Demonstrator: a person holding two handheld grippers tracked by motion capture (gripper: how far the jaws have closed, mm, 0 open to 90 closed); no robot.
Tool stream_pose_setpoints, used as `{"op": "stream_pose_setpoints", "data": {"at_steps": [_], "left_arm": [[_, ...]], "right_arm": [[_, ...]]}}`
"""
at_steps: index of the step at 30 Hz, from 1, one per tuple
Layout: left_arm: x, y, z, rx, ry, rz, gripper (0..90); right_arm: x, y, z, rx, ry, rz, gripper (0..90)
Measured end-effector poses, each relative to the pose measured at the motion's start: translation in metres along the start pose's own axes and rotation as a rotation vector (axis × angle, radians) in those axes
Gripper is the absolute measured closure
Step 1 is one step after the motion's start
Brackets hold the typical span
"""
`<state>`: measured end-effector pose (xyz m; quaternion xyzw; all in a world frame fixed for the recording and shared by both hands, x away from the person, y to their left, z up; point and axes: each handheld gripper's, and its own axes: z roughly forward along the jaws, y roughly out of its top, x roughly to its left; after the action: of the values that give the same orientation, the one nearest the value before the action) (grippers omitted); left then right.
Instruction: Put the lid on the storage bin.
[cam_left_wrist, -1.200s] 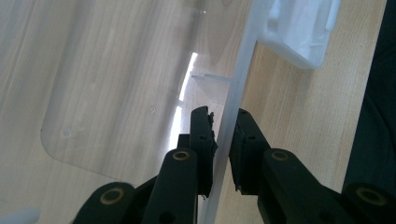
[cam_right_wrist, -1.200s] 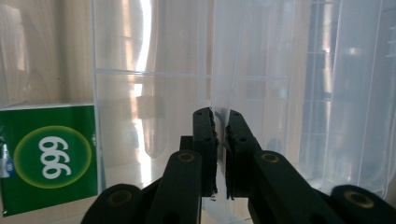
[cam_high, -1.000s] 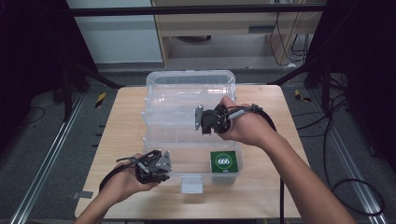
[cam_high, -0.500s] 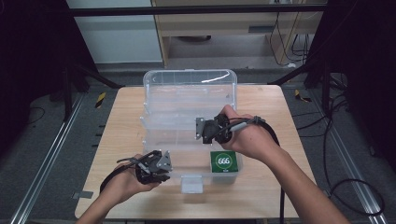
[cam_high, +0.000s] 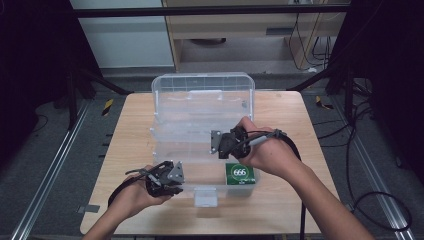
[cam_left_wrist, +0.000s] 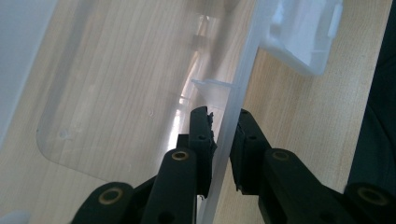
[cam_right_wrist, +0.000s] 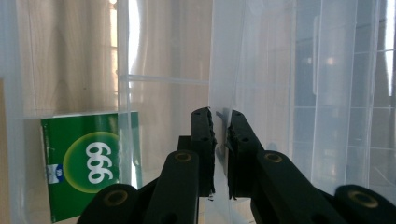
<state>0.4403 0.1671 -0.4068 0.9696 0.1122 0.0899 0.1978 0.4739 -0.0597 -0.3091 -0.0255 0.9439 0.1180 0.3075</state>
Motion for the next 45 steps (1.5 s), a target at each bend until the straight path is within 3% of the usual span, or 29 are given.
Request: {"op": "stream_pose_setpoints", "data": {"at_steps": [6,17,40,44,45], "left_arm": [[-0.001,0.001,0.001,0.001,0.005,0.001,79.7],[-0.001,0.001,0.001,0.005,0.004,0.028,79.7],[-0.002,0.000,0.002,0.000,0.015,0.043,79.2],[-0.004,0.000,0.000,-0.013,0.031,0.045,76.6],[-0.005,0.000,-0.003,-0.035,0.043,0.038,74.3]], "right_arm": [[0.011,-0.003,-0.003,-0.021,0.013,-0.007,82.7],[0.018,-0.007,-0.004,-0.039,0.024,0.011,82.4],[0.021,-0.011,-0.005,-0.046,0.052,0.015,81.7],[0.020,-0.012,-0.005,-0.051,0.059,0.017,81.6],[0.019,-0.012,-0.005,-0.052,0.060,0.016,81.7]]}}
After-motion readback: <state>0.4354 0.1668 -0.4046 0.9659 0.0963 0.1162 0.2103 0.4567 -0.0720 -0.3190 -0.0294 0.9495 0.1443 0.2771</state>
